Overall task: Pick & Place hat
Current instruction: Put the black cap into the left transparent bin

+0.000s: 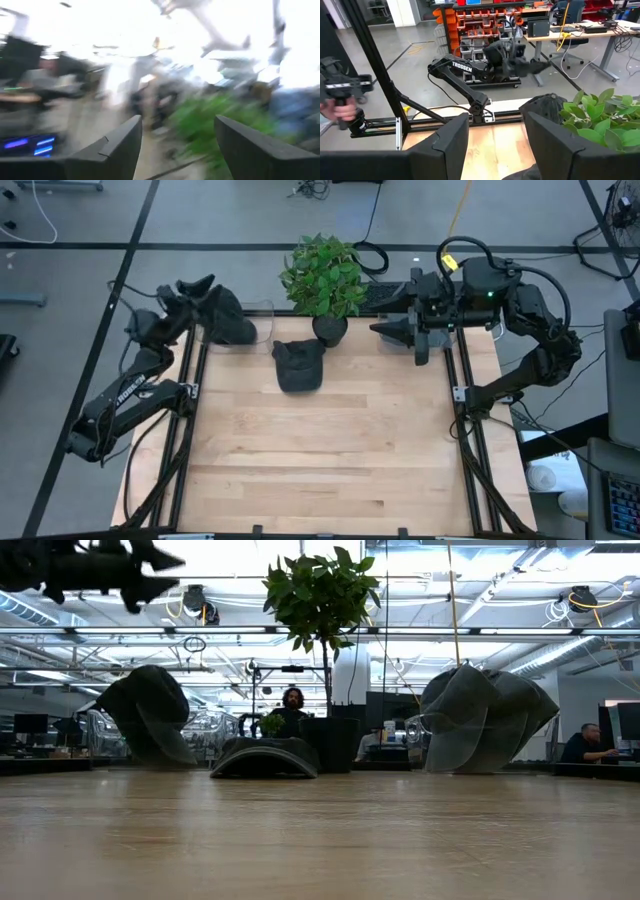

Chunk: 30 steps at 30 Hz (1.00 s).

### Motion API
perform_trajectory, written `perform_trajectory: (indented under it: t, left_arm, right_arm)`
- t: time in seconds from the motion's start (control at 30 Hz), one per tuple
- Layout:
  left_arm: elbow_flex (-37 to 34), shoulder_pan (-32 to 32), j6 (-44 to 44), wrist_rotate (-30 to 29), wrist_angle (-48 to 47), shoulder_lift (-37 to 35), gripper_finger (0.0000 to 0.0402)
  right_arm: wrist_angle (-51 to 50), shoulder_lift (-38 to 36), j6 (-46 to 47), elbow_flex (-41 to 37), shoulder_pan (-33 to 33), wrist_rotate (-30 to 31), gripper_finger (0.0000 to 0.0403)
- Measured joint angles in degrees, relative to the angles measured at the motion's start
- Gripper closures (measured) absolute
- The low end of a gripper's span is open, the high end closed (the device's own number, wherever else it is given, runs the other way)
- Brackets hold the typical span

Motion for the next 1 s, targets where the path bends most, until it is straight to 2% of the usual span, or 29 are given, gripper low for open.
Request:
perform_trajectory:
  t: [0.17,0.3,0.43,0.6,0.73,1.0]
  left_arm:
    - [0.0,-0.9,-16.9,10.5,10.3,0.0,0.0145]
    - [2.5,-2.9,-28.6,19.3,10.5,0.1,0.0144]
    - [6.9,-6.8,-31.5,24.1,10.3,0.4,0.0144]
    - [15.6,-10.3,-30.1,25.0,5.6,0.4,0.0144]
    - [24.4,-12.8,-24.3,26.2,-6.3,0.4,0.0144]
    - [38.8,-19.8,-7.9,24.6,-45.6,1.8,0.0144]
  right_arm:
    - [0.0,0.0,-0.9,0.0,0.0,0.0,0.0218]
    - [0.4,0.0,-1.3,0.0,0.0,0.0,0.0218]
    - [1.1,0.0,-2.0,0.0,0.0,0.0,0.0218]
    - [1.4,0.0,-2.3,0.0,0.0,0.0,0.0218]
    - [2.0,0.0,-2.3,0.0,0.0,0.0,0.0218]
    - [4.9,0.2,-2.3,0.0,0.0,0.2,0.0218]
